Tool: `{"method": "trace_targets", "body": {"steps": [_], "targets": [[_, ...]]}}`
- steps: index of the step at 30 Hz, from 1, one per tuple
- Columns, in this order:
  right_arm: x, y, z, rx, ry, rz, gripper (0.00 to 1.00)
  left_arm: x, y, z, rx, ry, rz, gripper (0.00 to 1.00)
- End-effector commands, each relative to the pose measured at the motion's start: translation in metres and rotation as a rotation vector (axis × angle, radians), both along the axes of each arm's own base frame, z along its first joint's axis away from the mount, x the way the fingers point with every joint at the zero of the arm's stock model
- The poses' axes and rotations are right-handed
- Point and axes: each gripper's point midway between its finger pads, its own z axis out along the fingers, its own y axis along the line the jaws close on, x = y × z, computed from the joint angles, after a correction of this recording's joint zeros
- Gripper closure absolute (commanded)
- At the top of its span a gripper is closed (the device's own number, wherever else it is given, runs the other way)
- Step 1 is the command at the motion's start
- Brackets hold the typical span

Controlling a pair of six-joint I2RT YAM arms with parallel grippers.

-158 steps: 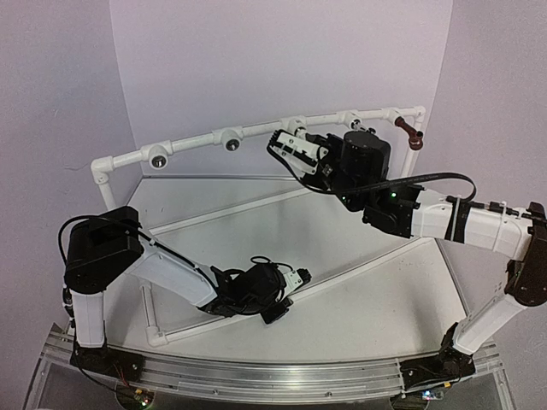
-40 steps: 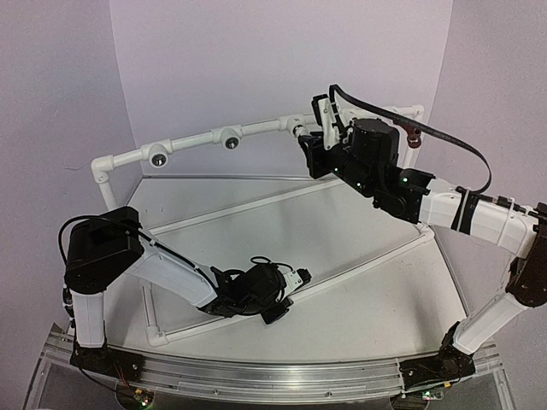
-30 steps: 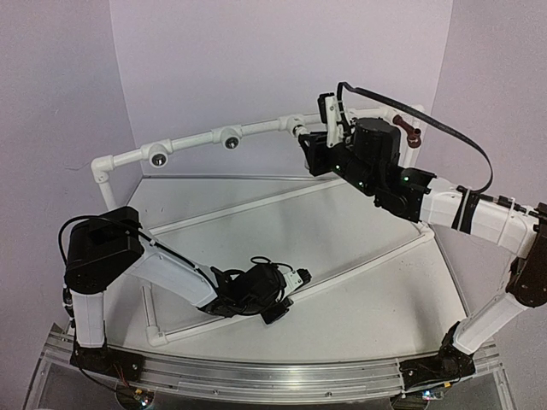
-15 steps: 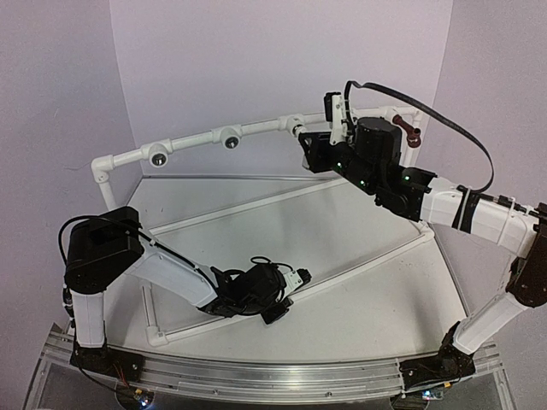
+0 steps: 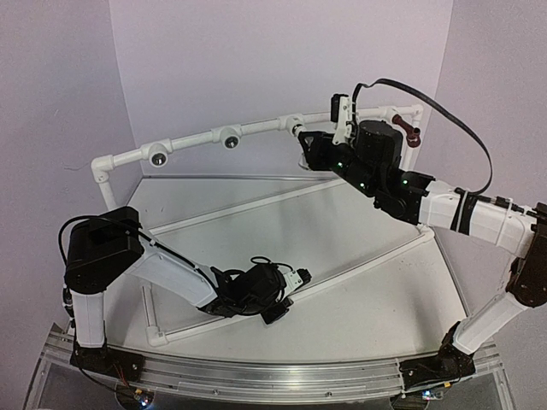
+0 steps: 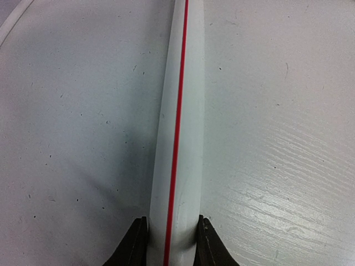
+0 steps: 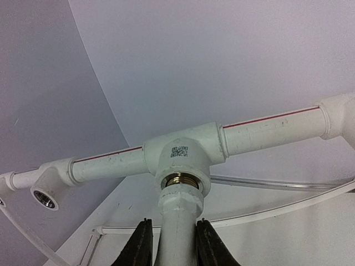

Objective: Install the water faucets
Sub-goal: Screw the water faucet onto the adaptor.

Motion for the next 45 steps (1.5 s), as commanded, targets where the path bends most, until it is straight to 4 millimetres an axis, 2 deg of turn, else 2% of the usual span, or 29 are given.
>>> {"method": "trace_targets", "body": {"steps": [1, 17, 35, 45], "targets": [[0.017, -0.021, 0.035, 0.186, -0.068, -0.074, 1.00, -0.059, 0.104, -0.116, 0.410, 0.282, 0.104, 1.00], [0.020, -0.022, 0.027, 0.328, -0.006, -0.076, 1.00, -0.059, 0.104, -0.117, 0.413, 0.282, 0.101, 1.00], [0.026, -0.028, 0.009, 0.494, 0.064, -0.116, 1.00, -0.059, 0.103, -0.118, 0.413, 0.284, 0.104, 1.00], [0.030, -0.023, 0.010, 0.586, 0.097, -0.100, 1.00, -0.059, 0.104, -0.118, 0.416, 0.285, 0.103, 1.00]]}}
